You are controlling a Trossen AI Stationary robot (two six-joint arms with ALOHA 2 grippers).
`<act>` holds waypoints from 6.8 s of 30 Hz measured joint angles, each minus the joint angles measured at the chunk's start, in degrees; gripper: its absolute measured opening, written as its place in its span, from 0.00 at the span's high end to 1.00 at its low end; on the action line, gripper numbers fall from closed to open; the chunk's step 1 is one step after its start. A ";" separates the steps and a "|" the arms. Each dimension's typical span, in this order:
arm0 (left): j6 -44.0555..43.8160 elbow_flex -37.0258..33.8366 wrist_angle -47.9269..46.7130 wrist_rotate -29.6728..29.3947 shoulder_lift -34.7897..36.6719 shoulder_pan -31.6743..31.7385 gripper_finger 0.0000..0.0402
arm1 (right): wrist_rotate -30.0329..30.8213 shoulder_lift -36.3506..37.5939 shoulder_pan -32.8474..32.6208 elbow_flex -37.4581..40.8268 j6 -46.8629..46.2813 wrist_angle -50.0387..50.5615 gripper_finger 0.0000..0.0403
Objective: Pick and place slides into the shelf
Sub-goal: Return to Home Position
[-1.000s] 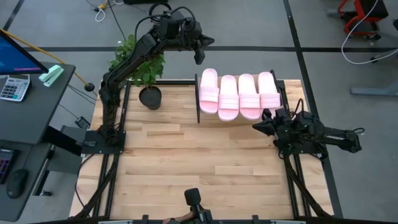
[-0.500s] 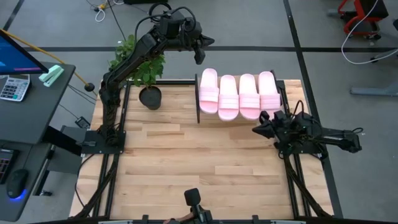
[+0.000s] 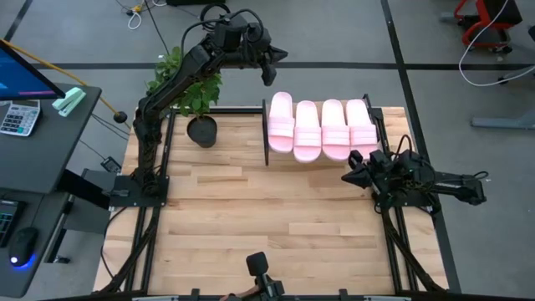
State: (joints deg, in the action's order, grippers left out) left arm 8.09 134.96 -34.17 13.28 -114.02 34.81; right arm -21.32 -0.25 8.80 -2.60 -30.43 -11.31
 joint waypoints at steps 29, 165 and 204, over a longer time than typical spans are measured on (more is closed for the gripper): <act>0.08 0.00 -0.42 -0.15 0.00 0.00 0.95 | 7.92 -5.15 -8.11 2.04 20.65 7.85 0.99; -9.43 -130.03 28.48 -22.47 112.00 -37.95 1.00 | 8.84 -7.26 -8.13 2.04 20.09 8.07 0.97; -11.86 -130.75 26.43 -22.64 113.70 -36.89 0.93 | 8.83 -7.28 -8.11 1.30 20.08 8.68 0.97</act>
State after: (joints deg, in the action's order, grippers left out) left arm -3.77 4.21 -7.75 -9.37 -0.32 -2.09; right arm -12.49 -7.53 0.69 -1.30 -10.35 -2.63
